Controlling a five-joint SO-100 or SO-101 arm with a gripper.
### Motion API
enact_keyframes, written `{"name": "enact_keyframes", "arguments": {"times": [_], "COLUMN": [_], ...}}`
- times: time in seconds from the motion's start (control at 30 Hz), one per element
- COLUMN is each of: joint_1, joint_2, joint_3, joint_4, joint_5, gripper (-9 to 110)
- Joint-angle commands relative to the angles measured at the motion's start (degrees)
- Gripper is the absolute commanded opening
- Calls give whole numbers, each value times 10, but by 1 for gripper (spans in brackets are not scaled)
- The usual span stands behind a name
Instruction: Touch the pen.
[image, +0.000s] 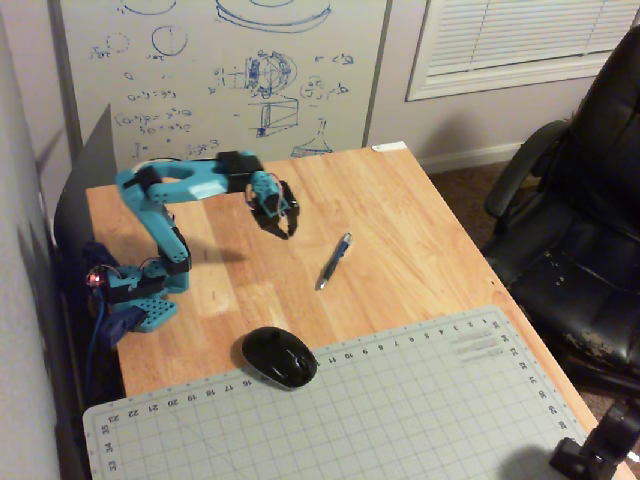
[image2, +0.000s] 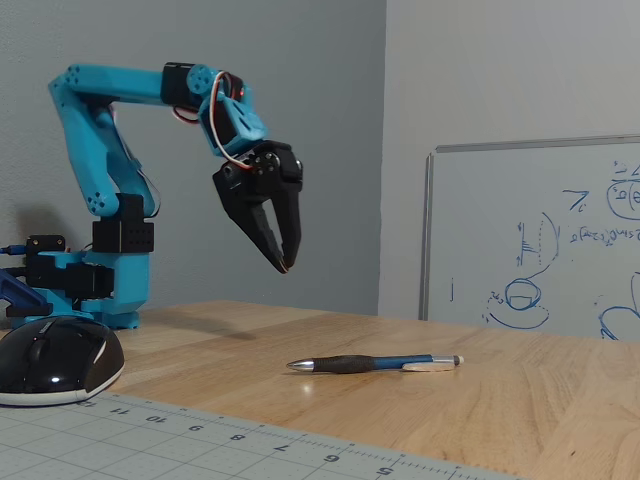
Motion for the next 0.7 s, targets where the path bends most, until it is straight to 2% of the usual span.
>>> {"name": "enact_keyframes", "arguments": {"times": [0.0,0.33,0.67], "joint_1": [17,34,39], "joint_2": [-78,-269,-383], "joint_3": [-120,-304,-426], "joint_4": [-11,-11,-11], "joint_5": [1,0,0], "gripper": [1,1,1]}}
